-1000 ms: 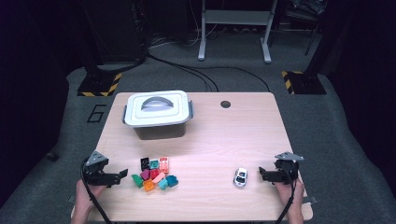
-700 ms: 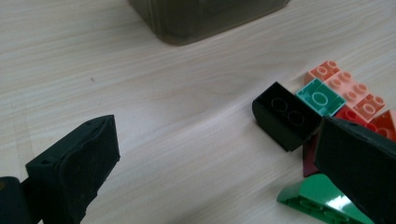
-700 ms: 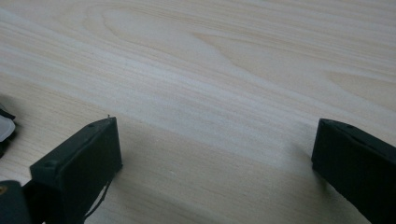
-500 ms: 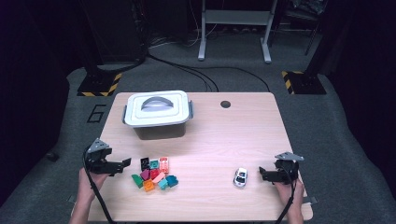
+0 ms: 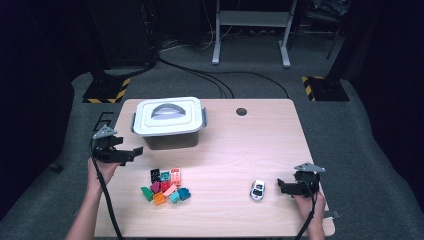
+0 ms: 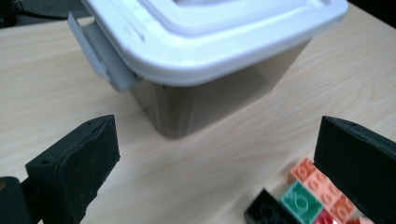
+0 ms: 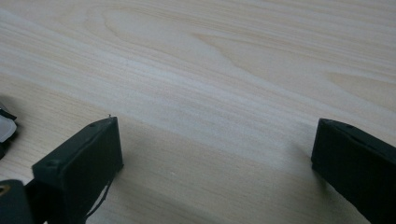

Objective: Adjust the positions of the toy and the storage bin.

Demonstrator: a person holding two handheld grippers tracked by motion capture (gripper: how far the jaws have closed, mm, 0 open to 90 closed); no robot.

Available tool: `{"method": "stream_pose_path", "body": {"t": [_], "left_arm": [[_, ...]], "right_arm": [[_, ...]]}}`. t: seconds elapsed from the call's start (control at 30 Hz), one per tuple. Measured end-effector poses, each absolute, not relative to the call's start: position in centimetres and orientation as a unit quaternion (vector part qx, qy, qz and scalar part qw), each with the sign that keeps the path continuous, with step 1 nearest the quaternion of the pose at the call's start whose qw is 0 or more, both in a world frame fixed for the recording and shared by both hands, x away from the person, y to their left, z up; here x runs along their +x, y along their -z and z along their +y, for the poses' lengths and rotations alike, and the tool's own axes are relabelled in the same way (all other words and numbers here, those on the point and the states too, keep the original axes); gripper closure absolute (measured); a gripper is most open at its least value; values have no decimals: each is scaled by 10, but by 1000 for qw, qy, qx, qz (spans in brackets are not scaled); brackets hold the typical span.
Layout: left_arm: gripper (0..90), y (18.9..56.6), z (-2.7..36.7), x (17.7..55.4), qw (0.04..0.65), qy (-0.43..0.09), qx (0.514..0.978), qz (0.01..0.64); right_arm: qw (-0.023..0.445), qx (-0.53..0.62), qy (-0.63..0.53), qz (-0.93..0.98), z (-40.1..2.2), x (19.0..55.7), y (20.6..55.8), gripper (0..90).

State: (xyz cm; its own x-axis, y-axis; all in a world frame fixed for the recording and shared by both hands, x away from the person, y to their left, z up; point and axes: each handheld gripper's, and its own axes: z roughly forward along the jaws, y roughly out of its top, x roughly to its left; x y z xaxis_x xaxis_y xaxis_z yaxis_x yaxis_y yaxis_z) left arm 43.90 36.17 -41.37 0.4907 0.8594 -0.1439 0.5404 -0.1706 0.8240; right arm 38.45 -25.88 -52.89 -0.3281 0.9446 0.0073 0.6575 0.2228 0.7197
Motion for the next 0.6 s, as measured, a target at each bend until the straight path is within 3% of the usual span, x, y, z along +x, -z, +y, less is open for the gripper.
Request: {"method": "stream_pose_path", "body": {"t": [0.6], "left_arm": [[24, 402, 337, 528, 411, -200, 757, 467]], "right_arm": [[225, 536, -322, 748, -259, 384, 529, 16]]}}
